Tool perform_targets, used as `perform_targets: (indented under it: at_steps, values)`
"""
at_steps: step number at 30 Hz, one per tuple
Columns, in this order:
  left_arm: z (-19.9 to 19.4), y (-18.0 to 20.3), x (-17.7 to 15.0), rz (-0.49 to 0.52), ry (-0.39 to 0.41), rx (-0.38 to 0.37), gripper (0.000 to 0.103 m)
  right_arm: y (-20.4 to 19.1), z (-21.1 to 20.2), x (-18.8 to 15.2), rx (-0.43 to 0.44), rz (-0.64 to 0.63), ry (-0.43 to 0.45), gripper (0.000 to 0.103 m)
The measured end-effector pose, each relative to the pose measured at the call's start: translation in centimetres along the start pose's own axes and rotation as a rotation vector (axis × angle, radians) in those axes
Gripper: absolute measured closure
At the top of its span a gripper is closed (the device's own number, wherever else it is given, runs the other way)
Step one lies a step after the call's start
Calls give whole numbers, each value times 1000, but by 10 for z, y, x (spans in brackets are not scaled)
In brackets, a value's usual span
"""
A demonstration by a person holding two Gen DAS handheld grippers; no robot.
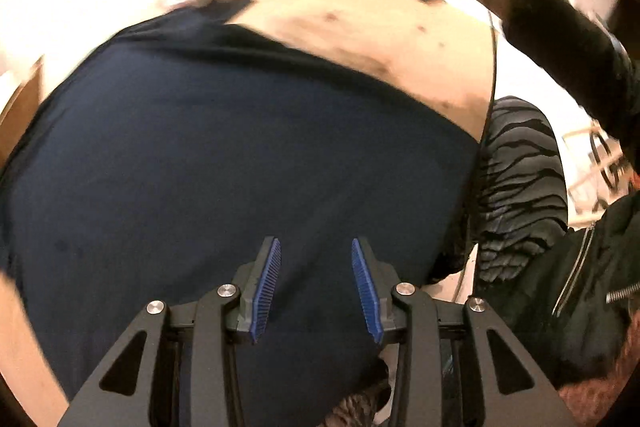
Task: Fold clothes
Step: 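Lift the navy garment hem with the left tool while the right tool pinches the garment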
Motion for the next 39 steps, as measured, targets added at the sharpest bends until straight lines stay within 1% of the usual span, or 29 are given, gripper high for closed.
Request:
perform_targets:
  at_steps: [3, 4, 5, 8, 9, 12, 14, 16, 17, 18, 19, 20, 21, 22, 24, 26, 30, 34, 35, 37, 39]
  values:
    - [33, 8, 3, 70, -72, 46, 67, 3, 27, 22, -14, 13, -7, 50]
    - [39, 7, 1, 79, -93, 51, 67, 3, 33, 27, -22, 13, -10, 50]
    - [42, 5, 1, 79, -100, 39, 66, 1, 42, 32, -27, 2, -21, 50]
    - [39, -7, -1, 34, -101, -1, 59, -3, 60, 41, -53, -15, -58, 50]
    - [36, -10, -2, 25, -97, -12, 57, -4, 64, 43, -46, -8, -66, 50]
    - [30, -13, -4, 27, -88, -25, 58, -7, 72, 49, -37, 8, -79, 49]
    - [27, -13, -6, 37, -86, -25, 58, -11, 75, 51, -55, -12, -88, 49]
    - [23, -13, -7, 46, -81, -28, 57, -18, 76, 51, -78, -48, -79, 49]
    - [22, -13, -7, 50, -78, -30, 57, -23, 74, 50, -75, -68, -66, 52]
    - [23, -14, -7, 52, -77, -31, 56, -28, 73, 49, -72, -87, -54, 63]
    - [23, -15, -7, 55, -76, -31, 56, -32, 72, 49, -67, -104, -46, 70]
    - [24, -14, -7, 58, -75, -32, 55, -36, 71, 48, -52, -114, -48, 81]
    - [25, -13, -8, 60, -76, -34, 53, -40, 71, 48, -35, -121, -51, 94]
    - [23, -14, -10, 61, -77, -37, 52, -43, 71, 48, -7, -114, -63, 97]
    - [19, -15, -16, 60, -80, -39, 50, -47, 70, 46, 65, -75, -90, 97]
    - [13, -17, -24, 52, -86, -40, 48, -53, 60, 45, 150, -25, -88, 97]
    - [1, -19, -39, 37, -98, -38, 47, -58, 28, 56, 288, 55, -48, 97]
    - [-7, -21, -47, 30, -102, -36, 47, -58, -14, 84, 399, 129, 28, 97]
    - [-8, -21, -47, 30, -102, -36, 47, -58, -24, 92, 418, 139, 49, 97]
    - [-11, -21, -47, 30, -101, -36, 47, -58, -38, 107, 407, 147, 91, 97]
    - [-10, -21, -47, 31, -98, -38, 47, -57, -43, 119, 388, 161, 116, 97]
Point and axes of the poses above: each gripper's, at about its wrist camera, not at the fingertips, and z roughly the way its jaws point, y to its right, x to its top, the point moved 6 cm from there along z, roughly the way its jaws point, and after that the axes turned 14 degrees about -x, right-handed, at the moved point
